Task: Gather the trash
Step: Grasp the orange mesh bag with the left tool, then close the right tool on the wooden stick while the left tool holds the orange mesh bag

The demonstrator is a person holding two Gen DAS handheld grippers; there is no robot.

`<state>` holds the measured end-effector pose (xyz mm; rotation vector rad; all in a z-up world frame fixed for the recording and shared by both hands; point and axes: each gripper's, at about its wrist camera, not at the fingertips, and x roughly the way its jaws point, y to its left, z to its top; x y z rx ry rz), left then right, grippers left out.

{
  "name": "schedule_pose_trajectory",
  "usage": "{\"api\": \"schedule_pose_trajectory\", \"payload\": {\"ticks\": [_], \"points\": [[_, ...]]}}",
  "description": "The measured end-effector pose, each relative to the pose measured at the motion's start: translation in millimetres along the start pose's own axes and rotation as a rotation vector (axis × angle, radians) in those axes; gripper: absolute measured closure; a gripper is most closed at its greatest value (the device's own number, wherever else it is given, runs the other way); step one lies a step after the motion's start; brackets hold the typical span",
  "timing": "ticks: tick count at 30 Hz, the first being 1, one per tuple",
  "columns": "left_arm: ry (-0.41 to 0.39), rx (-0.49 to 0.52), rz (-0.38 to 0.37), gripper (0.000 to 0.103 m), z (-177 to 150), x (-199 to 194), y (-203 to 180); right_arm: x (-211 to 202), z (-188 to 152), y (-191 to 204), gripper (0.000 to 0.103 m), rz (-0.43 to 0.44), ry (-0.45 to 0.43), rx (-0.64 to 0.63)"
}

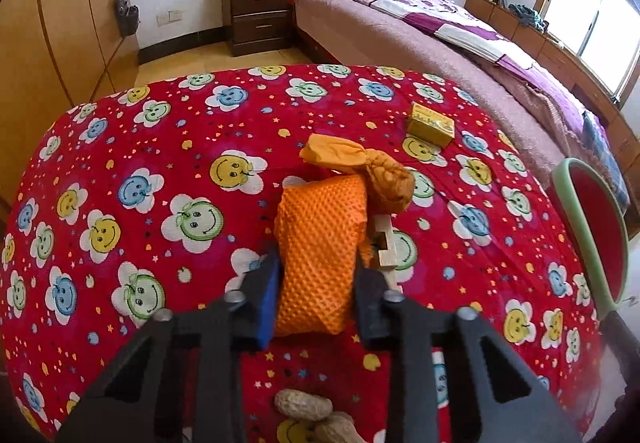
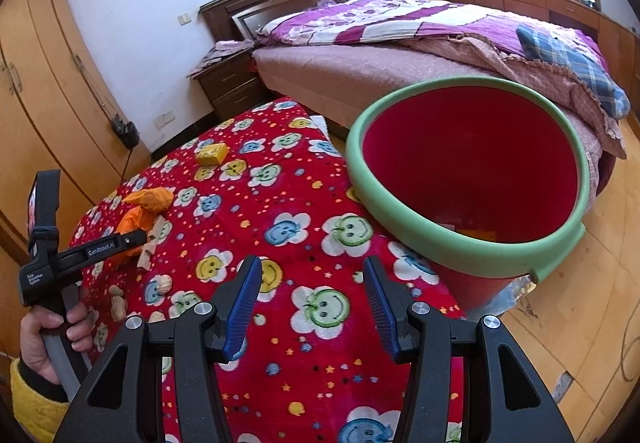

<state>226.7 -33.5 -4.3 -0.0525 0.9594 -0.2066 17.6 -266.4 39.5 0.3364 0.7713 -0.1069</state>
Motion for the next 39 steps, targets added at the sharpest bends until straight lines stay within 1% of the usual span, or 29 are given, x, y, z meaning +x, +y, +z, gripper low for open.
{"api": "schedule_pose_trajectory", "payload": {"ticks": [1,4,7,10,12,16,22,28,29,31,32,34,36,39], "points": [[0.000,-0.006,-0.006,0.079,-1,-3,2,0,1,3,0.049,0.003,-0.001,-0.006],[-0.001,-0.015,-0.009,0.081,-3,-15,11,-1,3,14,0.049,0.016,-0.005,-0.028],[-0.025,-0.025,-0.004,0.081,-3,-31,23,0,5,28,0.049,0.034,-0.002,-0.054],[-0.057,-0.034,0.031,0.081,-2,-46,36,4,6,45,0.049,0.056,0.008,-0.081],[-0.072,-0.041,0.068,0.081,-2,-51,48,9,6,60,0.049,0.072,0.018,-0.104],[-0.079,-0.086,0.119,0.081,-5,-51,71,22,6,89,0.049,0.104,0.035,-0.155],[-0.074,-0.143,0.126,0.081,-12,-44,93,46,4,130,0.049,0.149,0.076,-0.222],[-0.070,-0.154,0.109,0.081,-15,-36,100,75,-1,160,0.050,0.158,0.130,-0.266],[-0.071,-0.153,0.107,0.081,-15,-36,100,79,-2,162,0.051,0.157,0.135,-0.268],[-0.074,-0.152,0.099,0.081,-13,-34,100,88,-2,166,0.058,0.155,0.151,-0.269],[-0.075,-0.151,0.095,0.081,-13,-34,100,92,-2,168,0.059,0.152,0.158,-0.267],[-0.076,-0.151,0.089,0.081,-13,-34,99,100,-3,172,0.064,0.151,0.169,-0.271],[-0.076,-0.152,0.085,0.081,-14,-34,100,106,-7,176,0.073,0.150,0.182,-0.283],[-0.077,-0.152,0.082,0.081,-14,-34,99,107,-11,178,0.074,0.144,0.169,-0.300]]}}
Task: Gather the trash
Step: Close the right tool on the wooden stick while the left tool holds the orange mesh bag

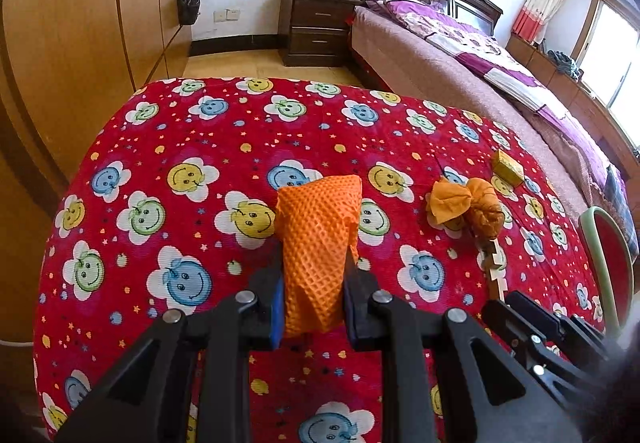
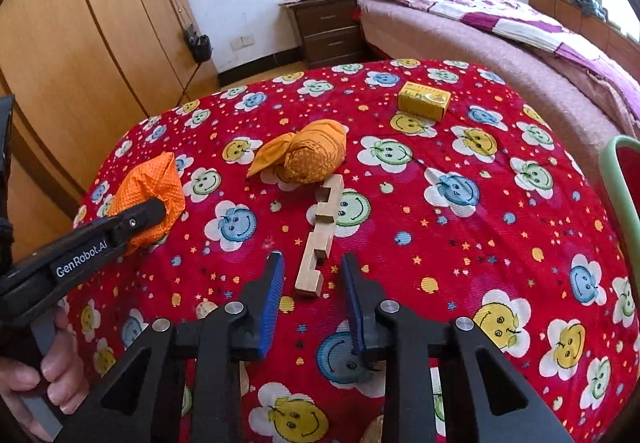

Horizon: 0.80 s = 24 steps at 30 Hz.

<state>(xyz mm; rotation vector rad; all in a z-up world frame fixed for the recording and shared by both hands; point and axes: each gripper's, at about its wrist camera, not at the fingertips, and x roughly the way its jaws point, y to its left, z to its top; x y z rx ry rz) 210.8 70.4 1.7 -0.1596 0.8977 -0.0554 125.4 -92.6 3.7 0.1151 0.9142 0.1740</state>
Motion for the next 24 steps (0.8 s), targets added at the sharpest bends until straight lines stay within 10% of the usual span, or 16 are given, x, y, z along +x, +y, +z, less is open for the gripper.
{"api": "schedule_pose_trajectory", "payload": {"ticks": [5,24], "points": [[0.000,0.005,0.004,0.081,-1,2,-6,1,0,-4,0.092,-0.018,-0.002,0.002],[-0.026,0.059,-0.027,0.081,-8,-25,-40,-56,-15,-35,0.093,-0.011,-0.087,0.064]]}}
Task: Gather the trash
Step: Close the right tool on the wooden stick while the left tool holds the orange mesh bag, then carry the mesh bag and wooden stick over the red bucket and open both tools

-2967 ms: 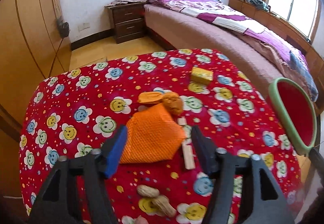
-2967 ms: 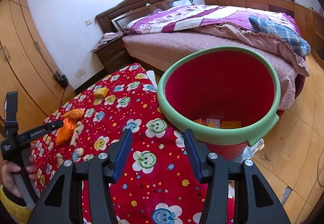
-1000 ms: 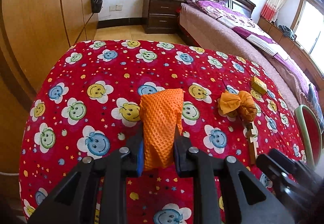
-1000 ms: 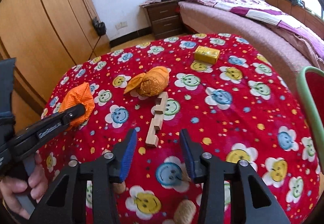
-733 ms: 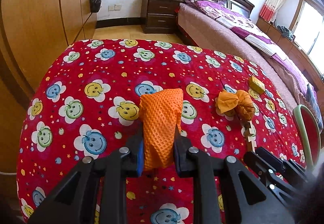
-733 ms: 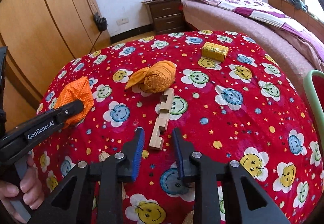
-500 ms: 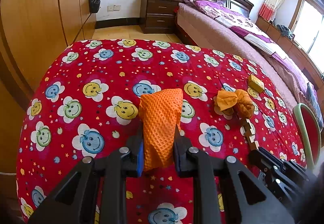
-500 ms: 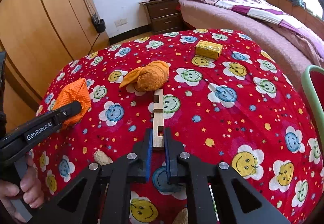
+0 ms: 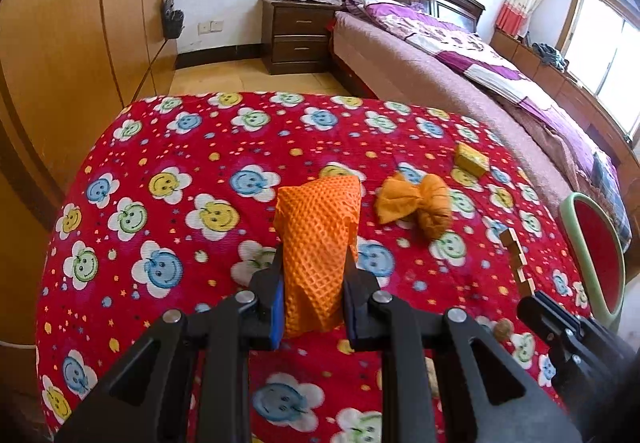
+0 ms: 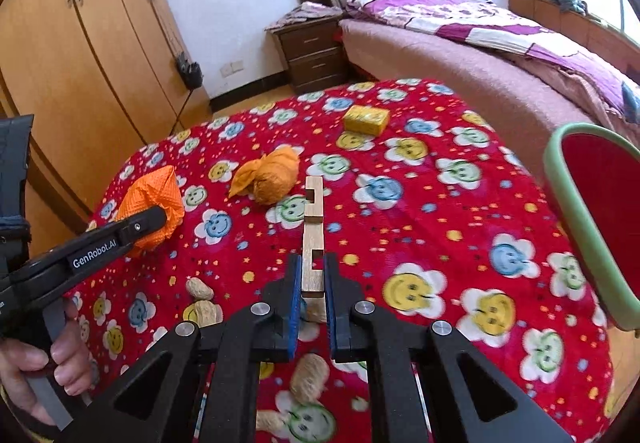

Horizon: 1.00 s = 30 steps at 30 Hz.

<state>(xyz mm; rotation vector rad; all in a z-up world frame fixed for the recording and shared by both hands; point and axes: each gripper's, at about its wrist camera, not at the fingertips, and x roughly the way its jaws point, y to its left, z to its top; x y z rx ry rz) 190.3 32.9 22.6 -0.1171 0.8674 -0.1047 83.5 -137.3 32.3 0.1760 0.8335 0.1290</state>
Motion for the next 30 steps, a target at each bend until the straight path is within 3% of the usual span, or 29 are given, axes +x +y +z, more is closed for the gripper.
{"api": "schedule_pose_trajectory", "payload": {"ticks": [14,30], "points": [[-0.003,0.099,-0.082,0.081,-13,-27,-67,-59,-9,-48,0.093,-0.044,-0.114,0.067],[0.032,0.240,-0.167,0.081,-28,-31,-167,-113,-25,-136,0.093,-0.148,-0.216,0.206]]}}
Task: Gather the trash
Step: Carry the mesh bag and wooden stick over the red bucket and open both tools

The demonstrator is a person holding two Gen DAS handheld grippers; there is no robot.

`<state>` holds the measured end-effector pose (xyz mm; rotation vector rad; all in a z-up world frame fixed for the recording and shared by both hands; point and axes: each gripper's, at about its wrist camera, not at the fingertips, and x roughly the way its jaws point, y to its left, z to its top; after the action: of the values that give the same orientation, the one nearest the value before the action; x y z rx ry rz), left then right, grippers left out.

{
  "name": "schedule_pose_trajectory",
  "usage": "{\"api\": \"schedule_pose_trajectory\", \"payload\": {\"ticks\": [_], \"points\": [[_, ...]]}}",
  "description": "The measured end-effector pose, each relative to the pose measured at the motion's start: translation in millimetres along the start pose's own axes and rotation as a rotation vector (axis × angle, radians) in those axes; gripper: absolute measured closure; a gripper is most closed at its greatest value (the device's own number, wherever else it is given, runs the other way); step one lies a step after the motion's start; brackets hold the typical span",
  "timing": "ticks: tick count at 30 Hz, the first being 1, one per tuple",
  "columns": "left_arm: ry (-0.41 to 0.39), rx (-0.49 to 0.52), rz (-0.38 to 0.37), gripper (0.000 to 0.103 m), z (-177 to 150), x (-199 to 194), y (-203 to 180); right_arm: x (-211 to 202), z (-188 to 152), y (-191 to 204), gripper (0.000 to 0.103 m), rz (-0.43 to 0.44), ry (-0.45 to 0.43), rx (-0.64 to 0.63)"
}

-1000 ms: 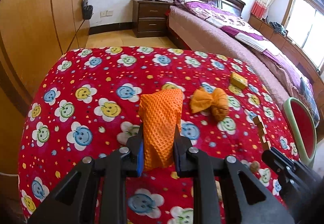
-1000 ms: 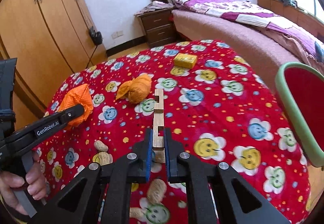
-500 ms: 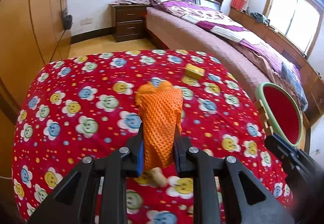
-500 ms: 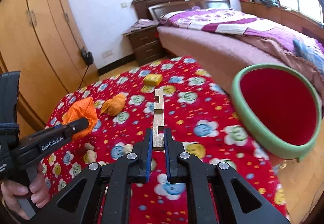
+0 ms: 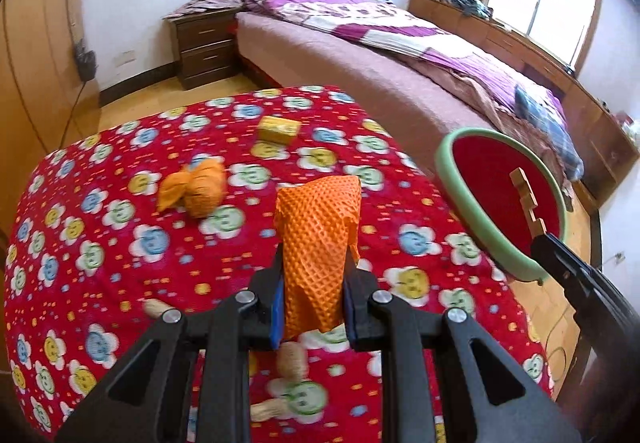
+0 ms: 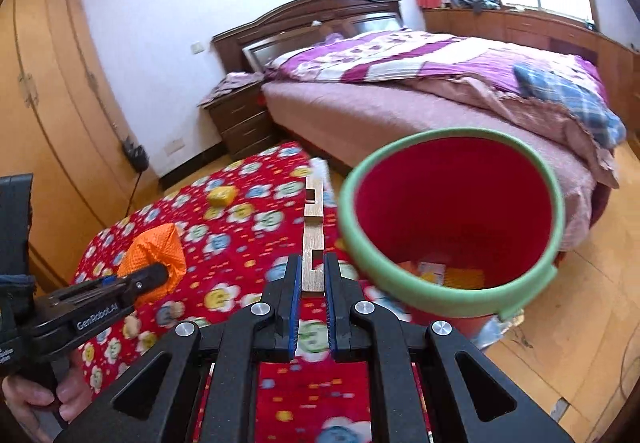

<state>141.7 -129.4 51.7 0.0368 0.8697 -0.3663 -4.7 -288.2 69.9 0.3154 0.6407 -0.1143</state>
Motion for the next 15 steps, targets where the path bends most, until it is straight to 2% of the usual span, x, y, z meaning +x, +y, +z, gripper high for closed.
{"api": "schedule_pose_trajectory", "payload": {"ticks": [7,15], "points": [[0.022,0.077,-0.053,0.081,8,17,-41,-3,3,-41,0.093,-0.076,-0.029,0.077],[0.022,0.138,-0.133,0.081,17,31,-83,1,5,-90,0.093,-0.121,-0.029,0.152]]}}
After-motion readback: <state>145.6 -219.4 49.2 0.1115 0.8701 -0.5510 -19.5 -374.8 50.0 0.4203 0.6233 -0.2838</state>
